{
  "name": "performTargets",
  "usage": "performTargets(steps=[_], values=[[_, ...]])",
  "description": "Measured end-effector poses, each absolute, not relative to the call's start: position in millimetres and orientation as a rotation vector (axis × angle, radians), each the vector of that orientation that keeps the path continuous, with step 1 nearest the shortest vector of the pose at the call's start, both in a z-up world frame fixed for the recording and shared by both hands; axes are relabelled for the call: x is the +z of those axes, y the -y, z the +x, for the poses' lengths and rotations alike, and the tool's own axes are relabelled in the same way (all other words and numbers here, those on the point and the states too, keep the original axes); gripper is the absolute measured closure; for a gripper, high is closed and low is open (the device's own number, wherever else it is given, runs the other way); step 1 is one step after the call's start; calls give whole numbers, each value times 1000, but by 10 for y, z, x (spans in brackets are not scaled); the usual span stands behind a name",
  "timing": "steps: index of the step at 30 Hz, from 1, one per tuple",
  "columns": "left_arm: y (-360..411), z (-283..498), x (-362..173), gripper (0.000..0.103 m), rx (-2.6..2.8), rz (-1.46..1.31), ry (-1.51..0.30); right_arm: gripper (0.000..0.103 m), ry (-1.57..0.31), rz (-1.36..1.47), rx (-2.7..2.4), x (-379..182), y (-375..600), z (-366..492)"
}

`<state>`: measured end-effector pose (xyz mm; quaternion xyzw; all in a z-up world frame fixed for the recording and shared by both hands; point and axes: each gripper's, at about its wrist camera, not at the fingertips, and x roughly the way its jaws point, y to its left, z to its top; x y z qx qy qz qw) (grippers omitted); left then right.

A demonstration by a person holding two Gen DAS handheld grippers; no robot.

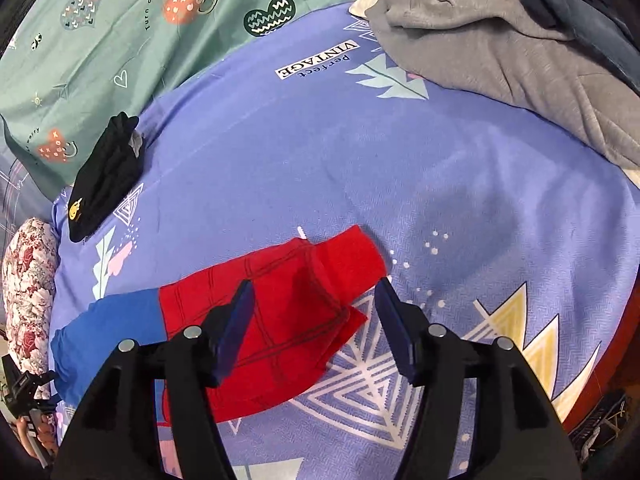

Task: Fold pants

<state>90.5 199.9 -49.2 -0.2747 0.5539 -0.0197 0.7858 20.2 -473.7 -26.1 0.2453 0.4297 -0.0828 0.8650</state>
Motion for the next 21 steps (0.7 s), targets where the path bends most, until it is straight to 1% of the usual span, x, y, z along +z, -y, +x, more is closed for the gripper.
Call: performTargets(steps=[1, 3, 5, 6, 10, 11, 12, 13, 16, 18, 21], values=[[-1975, 911, -478, 54, -51, -580, -1192, 40, -900, 517, -172, -260, 4735, 200], [-1949, 968, -455, 67, -30, -532, -1203, 40, -900, 522, -162, -259, 4709, 190], [-1975, 1028, -450, 68, -25, -536, -1204, 40, -900, 529, -145, -267, 4671, 194], [-1991, 1054, -455, 73, -23, -537, -1209, 40, -900, 535, -138, -270, 4656, 201], [-2015, 1197, -541, 72, -22, -528, -1240, 40, -903, 535, -121, -269, 4598, 189], [-2023, 1222, -559, 78, -13, -526, -1232, 40, -905, 537, -119, -277, 4592, 187], [-2032, 1213, -542, 86, -1, -519, -1206, 40, -906, 539, -119, -281, 4594, 182], [-2001, 1198, -483, 88, 6, -483, -1179, 40, -908, 540, -121, -286, 4595, 178], [-1947, 1131, -302, 89, 16, -382, -1128, 40, -904, 538, -119, -264, 4603, 154], [-2002, 1112, -245, 89, 19, -384, -1118, 40, -900, 531, -119, -247, 4609, 150], [-2093, 1147, -404, 88, 55, -391, -1150, 40, -916, 533, -105, -279, 4588, 167]])
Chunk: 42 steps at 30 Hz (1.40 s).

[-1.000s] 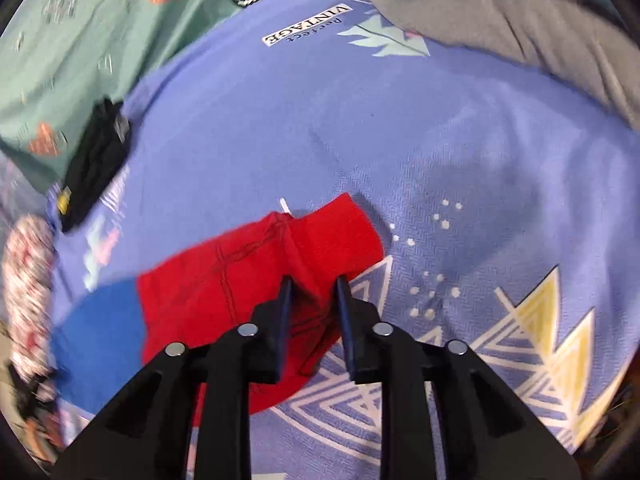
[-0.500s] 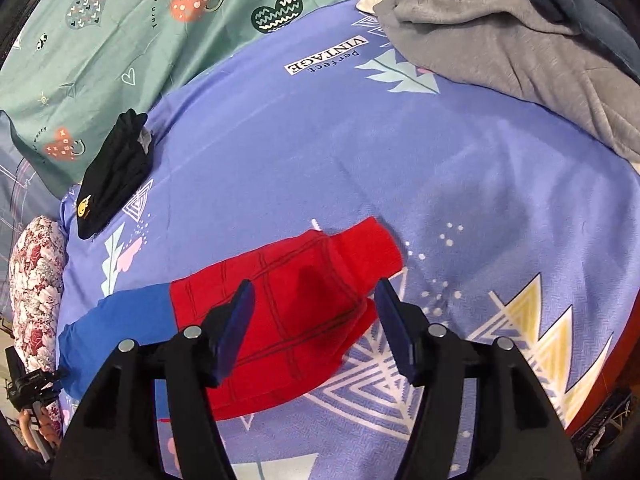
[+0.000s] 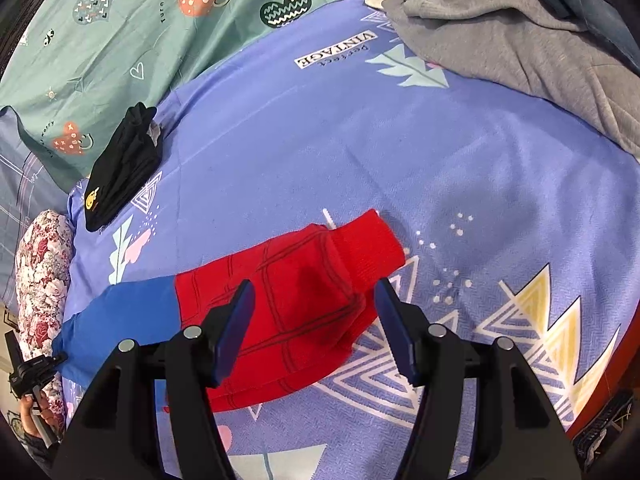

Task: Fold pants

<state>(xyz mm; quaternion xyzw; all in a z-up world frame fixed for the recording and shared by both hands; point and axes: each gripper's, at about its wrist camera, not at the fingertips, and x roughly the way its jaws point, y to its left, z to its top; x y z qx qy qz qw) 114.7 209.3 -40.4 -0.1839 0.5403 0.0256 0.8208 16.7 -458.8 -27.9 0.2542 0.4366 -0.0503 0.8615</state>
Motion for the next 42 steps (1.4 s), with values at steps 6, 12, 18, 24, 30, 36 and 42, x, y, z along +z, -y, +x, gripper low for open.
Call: performTargets(steps=[6, 12, 18, 24, 30, 36, 42], values=[[-2124, 1133, -639, 28, 147, -351, -1204, 36, -998, 546, -115, -482, 4573, 231], [-2212, 958, -394, 20, 213, -342, -1115, 36, -944, 537, -48, -382, 4538, 221], [-1919, 965, -526, 16, 240, -208, -1155, 35, -1042, 391, -142, -592, 4453, 331], [-1842, 903, -557, 14, 256, -221, -1135, 25, -1023, 555, -123, -587, 4702, 171], [-1731, 947, -629, 12, 229, -222, -1147, 15, -1014, 636, -80, -630, 4694, 159], [-1694, 941, -650, 9, 235, -220, -1139, 12, -988, 606, -114, -657, 4592, 346], [-1697, 857, -545, 10, 247, -222, -1149, 34, -959, 544, -164, -692, 4560, 437]])
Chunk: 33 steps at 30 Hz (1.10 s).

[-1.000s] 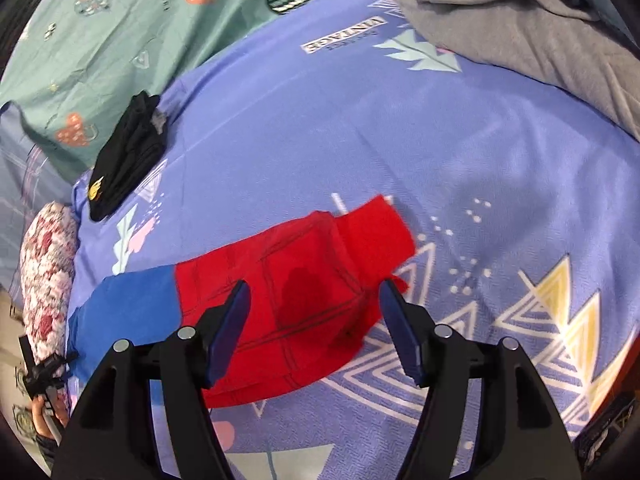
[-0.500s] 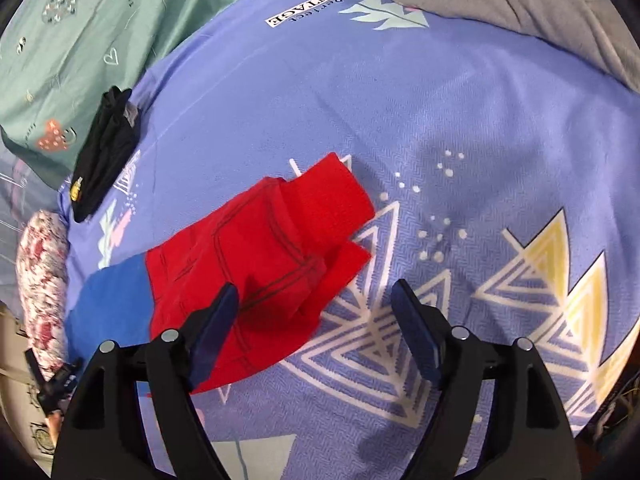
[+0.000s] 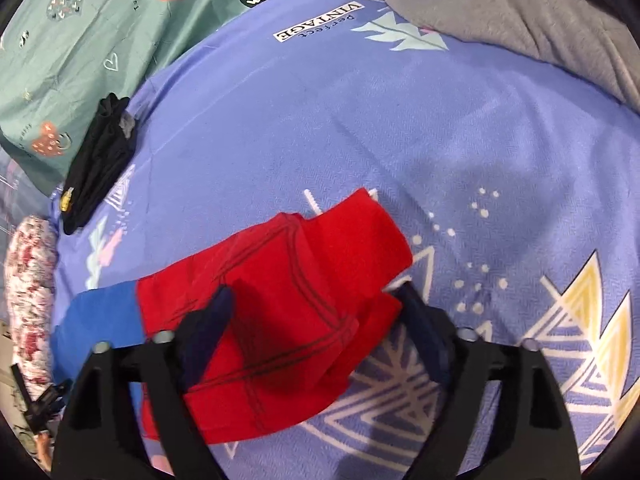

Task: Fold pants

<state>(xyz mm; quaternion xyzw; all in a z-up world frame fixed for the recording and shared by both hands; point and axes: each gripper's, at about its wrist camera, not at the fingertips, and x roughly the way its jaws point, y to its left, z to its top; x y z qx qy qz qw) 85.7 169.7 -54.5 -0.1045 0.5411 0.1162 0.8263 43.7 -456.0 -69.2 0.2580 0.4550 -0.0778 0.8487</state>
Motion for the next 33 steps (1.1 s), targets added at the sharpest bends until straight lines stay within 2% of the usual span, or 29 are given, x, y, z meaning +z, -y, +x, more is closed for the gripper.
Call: performTargets(steps=[1, 3, 10, 13, 15, 17, 18, 19, 22, 27, 33], values=[[-1680, 831, -494, 10, 240, -228, -1142, 46, -952, 543, -164, -690, 4558, 442], [-1576, 715, -292, 9, 164, -244, -1077, 56, -950, 590, -131, -710, 4586, 444], [-1028, 578, -36, 7, 14, -138, -993, 59, -934, 640, -122, -728, 4603, 392], [-796, 686, -251, 7, -10, -68, -1026, 60, -932, 652, -122, -728, 4607, 369], [-691, 778, -539, 7, 73, 54, -1110, 61, -932, 649, -128, -708, 4616, 343], [-695, 748, -682, 6, 85, 67, -1129, 60, -943, 621, -143, -667, 4623, 312], [-717, 704, -661, 6, 76, 61, -1114, 54, -951, 604, -149, -648, 4617, 304], [-727, 688, -644, 6, 68, 59, -1119, 43, -965, 566, -170, -612, 4600, 299], [-816, 671, -507, 6, 33, 4, -1126, 42, -913, 451, -223, -396, 4543, 248], [-866, 799, -116, 6, -8, -69, -1020, 42, -800, 383, -131, -38, 4282, 391], [-825, 1274, -51, 6, 55, -78, -963, 43, -822, 311, 237, 52, 3177, 1072]])
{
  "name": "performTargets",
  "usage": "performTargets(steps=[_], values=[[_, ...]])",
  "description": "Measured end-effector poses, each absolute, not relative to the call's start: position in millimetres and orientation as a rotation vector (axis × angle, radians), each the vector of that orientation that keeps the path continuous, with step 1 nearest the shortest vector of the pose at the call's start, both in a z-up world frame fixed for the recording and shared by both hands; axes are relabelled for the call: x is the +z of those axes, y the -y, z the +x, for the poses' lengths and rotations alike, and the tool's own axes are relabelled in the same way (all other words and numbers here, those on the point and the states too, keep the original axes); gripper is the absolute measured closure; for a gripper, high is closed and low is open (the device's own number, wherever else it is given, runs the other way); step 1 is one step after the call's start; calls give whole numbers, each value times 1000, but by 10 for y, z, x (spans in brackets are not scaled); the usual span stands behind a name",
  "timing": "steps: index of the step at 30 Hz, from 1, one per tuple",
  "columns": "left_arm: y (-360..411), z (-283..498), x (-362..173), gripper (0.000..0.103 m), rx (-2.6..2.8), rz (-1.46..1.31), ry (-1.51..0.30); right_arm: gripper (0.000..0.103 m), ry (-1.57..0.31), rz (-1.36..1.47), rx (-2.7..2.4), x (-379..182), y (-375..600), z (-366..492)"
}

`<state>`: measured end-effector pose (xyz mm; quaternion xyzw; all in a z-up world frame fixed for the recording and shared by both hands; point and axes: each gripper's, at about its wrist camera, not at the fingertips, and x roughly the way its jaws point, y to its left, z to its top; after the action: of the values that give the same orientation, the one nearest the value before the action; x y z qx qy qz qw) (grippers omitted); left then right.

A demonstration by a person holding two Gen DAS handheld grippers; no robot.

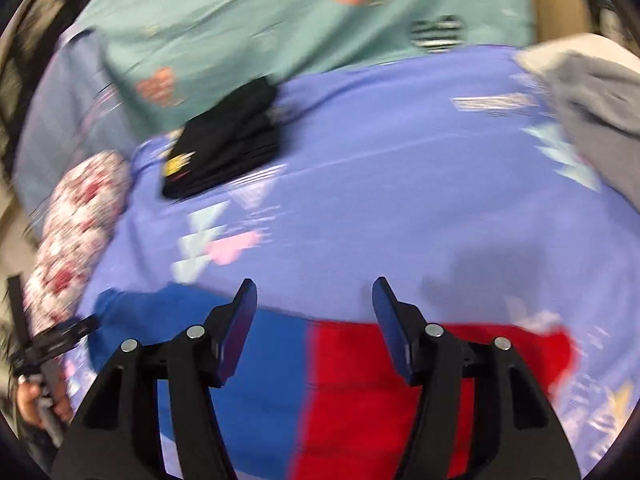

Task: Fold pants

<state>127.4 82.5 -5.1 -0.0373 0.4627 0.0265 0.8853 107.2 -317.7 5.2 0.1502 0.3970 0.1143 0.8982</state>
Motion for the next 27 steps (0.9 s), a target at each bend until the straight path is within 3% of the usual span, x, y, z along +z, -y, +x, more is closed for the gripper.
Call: performTargets(steps=[5, 12, 15, 18, 19, 24, 27], values=[[-1007, 1379, -453, 6, 106, -130, -1086, 43, -944, 252, 453, -128, 2127, 1716], [-1178, 1221, -612, 6, 63, -177, -1099, 44, -1098, 86, 575, -525, 1094, 2130], [-1140, 1169, -674, 6, 62, -131, -1097, 58, -1151, 61, 608, -638, 943, 2191], [-1114, 1092, -731, 6, 67, -88, -1093, 81, -1190, 11, 638, -716, 848, 2207], [-1118, 1068, -729, 6, 63, -85, -1089, 93, -1189, -8, 650, -713, 835, 2196], [-1205, 1006, -707, 6, 22, -117, -1095, 97, -1043, 7, 615, -487, 958, 2125], [-1234, 1002, -696, 6, 20, -134, -1103, 97, -1018, -91, 567, -656, 803, 2121]])
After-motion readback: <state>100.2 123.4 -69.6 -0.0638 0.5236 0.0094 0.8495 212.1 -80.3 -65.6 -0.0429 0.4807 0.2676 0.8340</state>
